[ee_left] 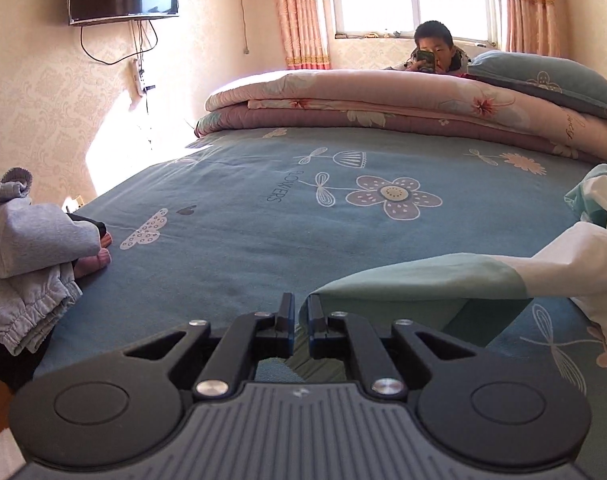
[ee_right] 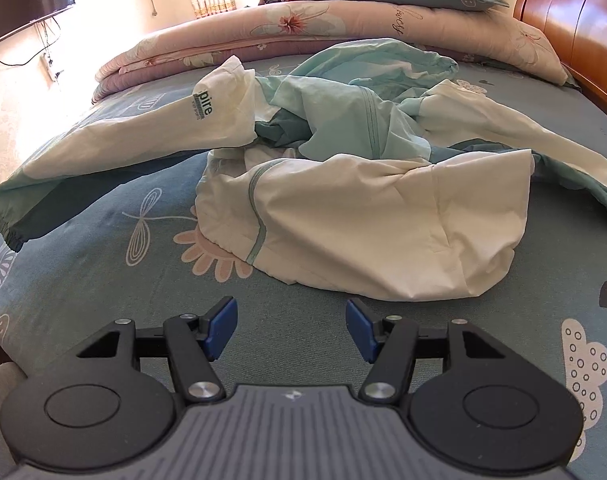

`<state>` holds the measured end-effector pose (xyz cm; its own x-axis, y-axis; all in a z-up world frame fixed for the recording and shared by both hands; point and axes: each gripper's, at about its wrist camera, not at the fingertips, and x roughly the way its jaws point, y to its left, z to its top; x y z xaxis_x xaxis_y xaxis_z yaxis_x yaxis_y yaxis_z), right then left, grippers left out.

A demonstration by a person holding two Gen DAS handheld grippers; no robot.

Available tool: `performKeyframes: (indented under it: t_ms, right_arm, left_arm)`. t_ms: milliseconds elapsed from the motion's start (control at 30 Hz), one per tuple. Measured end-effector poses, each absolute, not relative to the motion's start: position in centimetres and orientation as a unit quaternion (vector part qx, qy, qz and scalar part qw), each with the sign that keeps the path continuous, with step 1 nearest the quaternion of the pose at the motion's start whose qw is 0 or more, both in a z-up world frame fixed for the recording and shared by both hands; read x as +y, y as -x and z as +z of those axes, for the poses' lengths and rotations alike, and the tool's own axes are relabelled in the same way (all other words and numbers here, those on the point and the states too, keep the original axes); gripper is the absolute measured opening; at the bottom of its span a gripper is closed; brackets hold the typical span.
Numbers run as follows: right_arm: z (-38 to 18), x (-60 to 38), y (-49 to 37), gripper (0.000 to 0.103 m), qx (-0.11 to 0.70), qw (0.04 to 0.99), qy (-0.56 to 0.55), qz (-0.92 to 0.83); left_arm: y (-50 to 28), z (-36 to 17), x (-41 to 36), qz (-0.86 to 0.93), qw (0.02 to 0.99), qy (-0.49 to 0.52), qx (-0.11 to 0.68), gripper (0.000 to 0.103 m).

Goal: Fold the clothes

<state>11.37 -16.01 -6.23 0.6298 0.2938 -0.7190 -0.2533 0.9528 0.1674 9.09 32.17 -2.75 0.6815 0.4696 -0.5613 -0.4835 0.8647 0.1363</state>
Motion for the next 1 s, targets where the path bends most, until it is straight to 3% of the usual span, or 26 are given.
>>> performKeyframes:
  t_ms: [100, 233, 400, 500, 767, 1000]
  right_arm:
    - [-6.6, -16.5, -11.7, 0.065, 0.408, 0.901, -0.033, 0.144]
    - [-7.3, -16.2, -11.8, 0.065, 0.414, 0.897, -0.038, 0.151]
    - [-8.0, -15.0, -12.0, 0.065, 0.421, 0.891, -0.037, 0.163]
    - [-7.8, -14.4, -11.6, 0.066, 0.416, 0.891, -0.031, 0.177]
    - [-8.2, -15.6, -11.3, 0.068, 0.411, 0.894, -0.038, 0.176]
    - [-9.2, -17.8, -12.2, 0.068, 0.414, 0.892, -0.063, 0.169]
  left_arm:
    - [-8.6, -3.2, 34.6, 0.294, 0.898, 0.001, 0.326, 0.000]
    - [-7.2, -2.8, 33.8, 0.214, 0.912, 0.000, 0.349, 0.005]
    - [-8.9, -1.3, 26.7, 0.082, 0.937, -0.057, 0.335, 0.031]
    - [-10.9, -0.3, 21.8, -0.006, 0.945, -0.073, 0.319, 0.039]
    - [-19.0, -1.5, 9.5, -0.152, 0.930, -0.118, 0.313, 0.040]
    - [-24.9, -5.5, 5.1, -0.141, 0.920, -0.162, 0.328, 0.039]
